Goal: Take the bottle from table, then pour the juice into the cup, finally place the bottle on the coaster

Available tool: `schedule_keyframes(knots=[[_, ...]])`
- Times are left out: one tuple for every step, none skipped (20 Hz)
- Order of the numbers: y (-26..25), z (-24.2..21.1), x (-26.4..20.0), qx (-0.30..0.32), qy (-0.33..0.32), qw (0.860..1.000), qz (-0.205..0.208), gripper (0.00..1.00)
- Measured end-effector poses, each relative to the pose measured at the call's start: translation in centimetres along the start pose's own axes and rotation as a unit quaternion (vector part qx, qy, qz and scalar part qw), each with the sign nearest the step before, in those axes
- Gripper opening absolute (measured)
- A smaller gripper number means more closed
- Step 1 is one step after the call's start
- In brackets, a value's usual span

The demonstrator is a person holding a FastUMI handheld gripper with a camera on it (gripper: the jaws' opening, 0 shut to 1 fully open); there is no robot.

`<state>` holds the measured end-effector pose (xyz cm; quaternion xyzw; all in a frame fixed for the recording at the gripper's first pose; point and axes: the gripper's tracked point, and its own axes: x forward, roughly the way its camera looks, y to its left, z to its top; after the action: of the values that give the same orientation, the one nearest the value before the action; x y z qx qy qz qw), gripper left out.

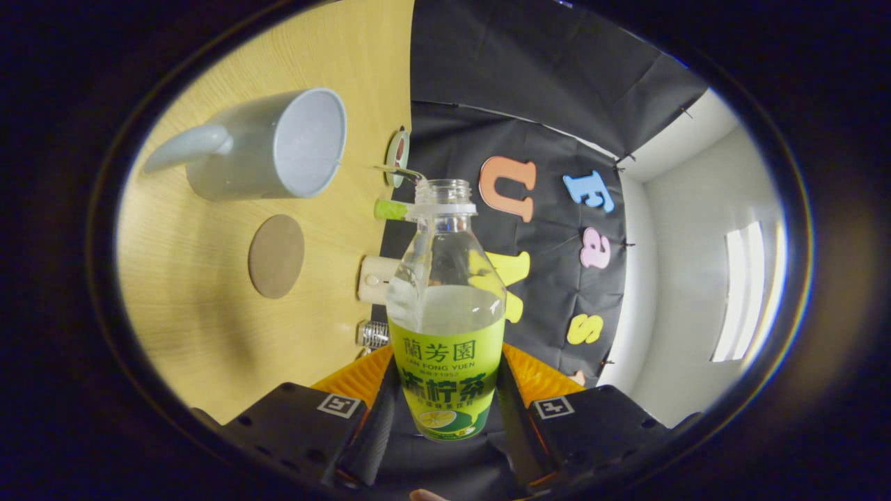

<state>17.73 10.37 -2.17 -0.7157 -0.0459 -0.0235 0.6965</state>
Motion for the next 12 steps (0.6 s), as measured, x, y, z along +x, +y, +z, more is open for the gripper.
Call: schedule_keyframes(knots=[[-0.1,0.1,0.0,-0.001,0.0,1.0,-0.001,0.76],[-0.3,0.1,0.1,-0.002,0.0,1.0,-0.001,0.76],[-0.3,0.1,0.1,-0.002,-0.001,1.0,-0.002,0.76],[-0.5,0.1,0.0,-0.003,-0.002,1.0,-0.003,0.76],[-0.6,0.1,-0.1,-0.005,-0.003,1.0,-0.005,0.76],[-0.8,0.3,0.0,-0.007,-0.003,1.0,-0.005,0.76],[-0.8,0.3,0.0,-0.009,-0.004,1.0,-0.006,0.76],[-0.8,0.4,0.1,-0.01,-0.005,1.0,-0.005,0.76],[-0.8,0.4,0.2,-0.011,-0.005,1.0,-0.005,0.76],[-0.9,0.3,0.3,-0.012,-0.005,1.0,-0.005,0.76],[-1.0,0.4,0.2,-0.013,-0.006,1.0,-0.006,0.75],[-1.2,0.4,0.1,-0.014,-0.007,1.0,-0.007,0.76]])
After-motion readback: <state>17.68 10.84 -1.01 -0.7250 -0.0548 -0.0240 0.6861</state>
